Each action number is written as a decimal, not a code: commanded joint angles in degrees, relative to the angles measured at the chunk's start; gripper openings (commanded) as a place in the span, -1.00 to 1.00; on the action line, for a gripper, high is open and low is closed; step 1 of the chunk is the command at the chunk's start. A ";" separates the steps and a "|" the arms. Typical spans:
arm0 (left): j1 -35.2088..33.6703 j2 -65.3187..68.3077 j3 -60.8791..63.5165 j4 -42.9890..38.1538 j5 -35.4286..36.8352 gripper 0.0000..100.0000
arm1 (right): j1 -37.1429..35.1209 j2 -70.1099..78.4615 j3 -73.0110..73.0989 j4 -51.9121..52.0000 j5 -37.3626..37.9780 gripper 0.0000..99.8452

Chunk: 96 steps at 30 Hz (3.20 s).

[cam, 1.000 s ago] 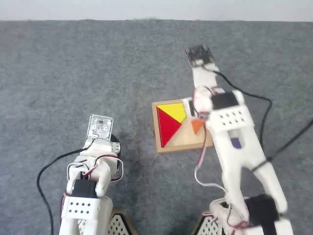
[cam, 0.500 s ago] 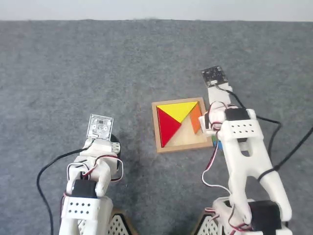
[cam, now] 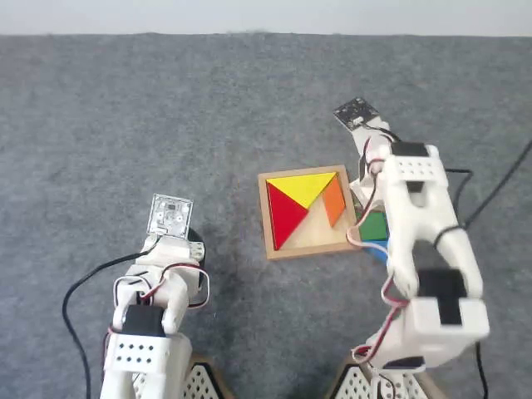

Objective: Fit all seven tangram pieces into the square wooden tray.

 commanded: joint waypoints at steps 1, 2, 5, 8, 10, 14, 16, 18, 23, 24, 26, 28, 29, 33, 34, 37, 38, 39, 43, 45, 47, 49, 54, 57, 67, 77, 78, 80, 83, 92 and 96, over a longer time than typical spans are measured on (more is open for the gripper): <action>-0.26 -0.70 -0.48 0.44 0.44 -0.97 | 0.40 3.65 -5.98 0.48 5.10 -0.55; -0.26 -0.70 -0.48 0.44 0.44 -0.97 | 0.57 4.97 -6.59 0.48 6.68 -0.55; -0.26 -0.70 -0.48 0.44 0.44 -0.97 | 0.66 7.87 -7.30 0.57 11.69 -0.55; -0.26 -0.70 -0.48 0.44 0.44 -0.97 | 0.40 9.54 -7.30 0.66 15.47 -0.55; -0.26 -0.70 -0.48 0.44 0.44 -0.97 | 0.40 10.33 -7.47 0.66 17.41 -0.55; -0.26 -0.70 -0.48 0.44 0.44 -0.97 | 0.84 11.30 -7.47 2.24 20.75 -0.55; -0.26 -0.70 -0.48 0.44 0.44 -0.97 | 0.57 11.21 -7.38 5.41 24.09 -0.55; -0.26 -0.70 -0.48 0.44 0.44 -0.97 | 0.48 10.86 -7.38 8.40 27.52 -0.55; -0.26 -0.70 -0.48 0.44 0.44 -0.97 | 0.92 11.21 -7.65 10.51 30.24 -0.56; -0.26 -0.70 -0.48 0.44 0.44 -0.97 | 0.92 11.30 -7.65 10.42 30.24 -0.56; -0.26 -0.70 -0.48 0.44 0.44 -0.97 | 0.84 11.30 -7.56 9.54 30.15 -0.56; -0.26 -0.70 -0.48 0.44 0.44 -0.97 | 0.92 11.21 -7.65 9.27 30.15 -0.60; -0.26 -0.70 -0.48 0.44 0.44 -0.97 | 0.92 10.86 -7.82 8.92 30.24 -0.66; -0.26 -0.70 -0.48 0.44 0.44 -0.97 | 1.01 10.86 -11.69 9.98 30.15 -1.00; -0.26 -0.70 -0.48 0.44 0.44 -0.97 | 1.01 10.86 -13.01 11.56 30.15 -0.97; -0.26 -0.70 -0.48 0.44 0.44 -0.97 | 0.57 10.77 -17.23 17.45 29.71 -0.99; -0.26 -0.70 -0.48 0.44 0.44 -0.97 | 0.22 10.68 -18.73 19.21 28.13 -0.98; -0.26 -0.70 -0.48 0.44 0.44 -0.97 | -0.57 10.68 -20.48 20.97 25.93 -0.98; -0.26 -0.70 -0.48 0.44 0.44 -0.97 | -4.35 10.68 -27.34 28.79 20.13 -0.98; -0.26 -0.70 -0.48 0.44 0.44 -0.97 | -6.55 10.68 -30.42 32.22 19.60 -0.98; -0.26 -0.70 -0.48 0.44 0.44 -0.97 | -9.10 10.68 -33.23 34.95 20.40 -0.98; -0.26 -0.70 -0.48 0.44 0.44 -0.97 | -11.82 10.68 -35.16 37.41 23.91 -0.98; -0.26 -0.70 -0.48 0.44 0.44 -0.97 | -18.86 11.65 -35.43 37.41 30.07 -0.98; -0.26 -0.70 -0.48 0.44 0.44 -0.97 | -21.32 13.23 -35.43 34.33 30.42 -0.98; -0.26 -0.70 -0.48 0.44 0.44 -0.97 | -26.15 21.05 -35.78 29.93 29.98 -0.98; -0.26 -0.70 -0.48 0.44 0.44 -0.97 | -27.47 21.67 -39.91 28.44 23.30 -0.58; -0.26 -0.70 -0.48 0.44 0.44 -0.97 | -27.47 21.67 -40.79 28.44 22.68 -0.54; -0.26 -0.70 -0.48 0.44 0.44 -0.97 | -27.82 21.32 -42.11 28.44 21.27 -0.50; -0.26 -0.70 -0.48 0.44 0.44 -0.97 | -27.56 21.14 -45.01 28.53 17.23 -0.54; -0.26 -0.70 -0.48 0.44 0.44 -0.97 | -23.87 1.27 -44.13 27.91 -2.46 -0.67; -0.26 -0.70 -0.48 0.44 0.44 -0.97 | -24.22 -14.99 -29.27 26.24 -6.95 -0.67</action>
